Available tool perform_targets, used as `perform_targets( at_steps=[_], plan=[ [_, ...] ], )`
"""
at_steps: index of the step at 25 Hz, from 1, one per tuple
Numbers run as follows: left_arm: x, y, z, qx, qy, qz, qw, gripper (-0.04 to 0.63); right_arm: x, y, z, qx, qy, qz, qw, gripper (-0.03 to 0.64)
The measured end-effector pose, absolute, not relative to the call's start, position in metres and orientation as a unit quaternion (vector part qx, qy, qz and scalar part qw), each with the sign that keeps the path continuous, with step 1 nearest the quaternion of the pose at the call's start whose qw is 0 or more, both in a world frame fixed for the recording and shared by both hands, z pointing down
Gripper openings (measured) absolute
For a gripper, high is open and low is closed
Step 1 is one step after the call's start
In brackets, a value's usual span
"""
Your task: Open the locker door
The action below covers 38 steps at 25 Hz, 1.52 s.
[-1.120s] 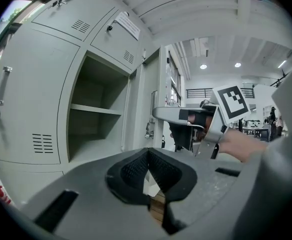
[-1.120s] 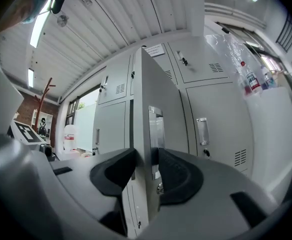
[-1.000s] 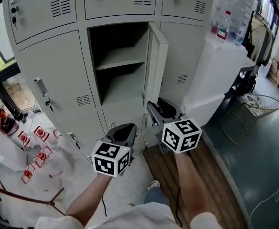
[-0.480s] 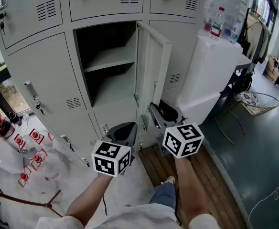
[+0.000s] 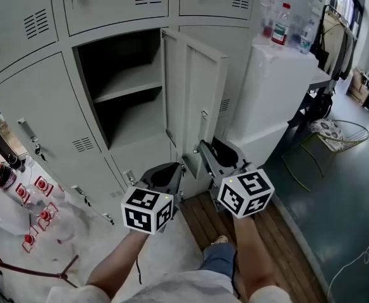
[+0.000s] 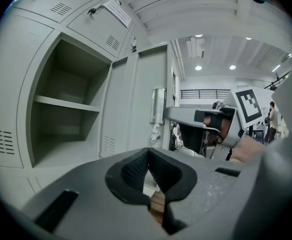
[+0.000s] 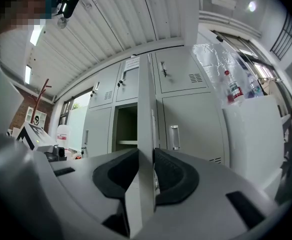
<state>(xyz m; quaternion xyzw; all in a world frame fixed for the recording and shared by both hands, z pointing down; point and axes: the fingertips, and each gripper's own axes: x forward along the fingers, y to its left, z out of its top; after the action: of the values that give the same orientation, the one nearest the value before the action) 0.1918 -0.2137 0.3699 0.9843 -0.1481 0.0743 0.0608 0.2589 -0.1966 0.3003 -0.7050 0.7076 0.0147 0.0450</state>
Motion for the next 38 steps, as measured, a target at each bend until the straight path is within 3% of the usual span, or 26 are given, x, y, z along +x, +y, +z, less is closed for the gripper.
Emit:
perform_targets(
  at_steps=[20, 38],
  plan=[
    [0.267, -0.217, 0.368, 0.989, -0.117, 0.071, 0.055, 0.006, 0.338, -0.193, 0.302, -0.731, 0.681, 0.022, 0.037, 0.08],
    [0.258, -0.21, 0.371, 0.988, -0.125, 0.075, 0.059, 0.006, 0.342, -0.188, 0.304, -0.749, 0.661, 0.032, 0.027, 0.083]
  ],
)
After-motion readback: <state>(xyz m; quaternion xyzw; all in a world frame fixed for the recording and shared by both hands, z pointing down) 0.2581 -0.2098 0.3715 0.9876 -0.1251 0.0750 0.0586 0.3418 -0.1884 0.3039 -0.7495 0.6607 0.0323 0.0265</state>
